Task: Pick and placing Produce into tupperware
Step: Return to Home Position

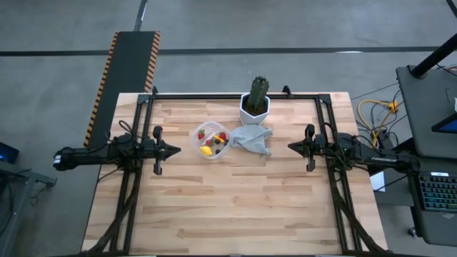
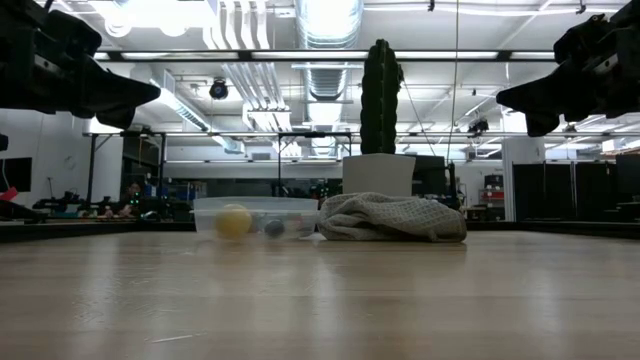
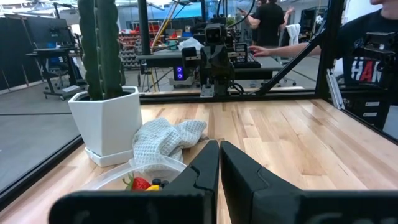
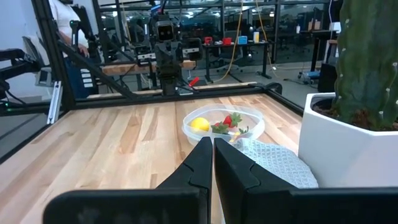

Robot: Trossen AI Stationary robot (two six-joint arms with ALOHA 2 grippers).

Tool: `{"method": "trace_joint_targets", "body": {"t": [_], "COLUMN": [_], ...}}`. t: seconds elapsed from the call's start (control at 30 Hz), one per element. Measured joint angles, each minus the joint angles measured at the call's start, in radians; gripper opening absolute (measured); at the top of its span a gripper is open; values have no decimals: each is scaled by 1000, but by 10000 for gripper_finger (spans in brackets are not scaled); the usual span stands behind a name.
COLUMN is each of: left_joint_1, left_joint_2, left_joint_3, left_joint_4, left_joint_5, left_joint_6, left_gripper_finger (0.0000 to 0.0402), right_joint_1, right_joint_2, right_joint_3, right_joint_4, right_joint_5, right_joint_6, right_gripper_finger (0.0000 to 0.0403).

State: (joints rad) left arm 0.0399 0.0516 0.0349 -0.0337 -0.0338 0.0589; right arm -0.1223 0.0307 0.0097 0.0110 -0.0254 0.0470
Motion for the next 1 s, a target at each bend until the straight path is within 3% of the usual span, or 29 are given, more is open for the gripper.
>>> {"method": "trace_joint_targets", "body": {"t": [1.0], "left_joint_1": [0], "left_joint_2": [0], "left_joint_3": [0], "left_joint_4": [0], "left_joint_5": [0], "left_joint_6": [0], "left_gripper_finger": [0], "right_joint_1": [0], "right_joint_2": [0], "right_joint_3": [0], "right_joint_4": [0], "right_joint_5": [0], "right_joint_6": [9], "right_gripper_finger": [9]}}
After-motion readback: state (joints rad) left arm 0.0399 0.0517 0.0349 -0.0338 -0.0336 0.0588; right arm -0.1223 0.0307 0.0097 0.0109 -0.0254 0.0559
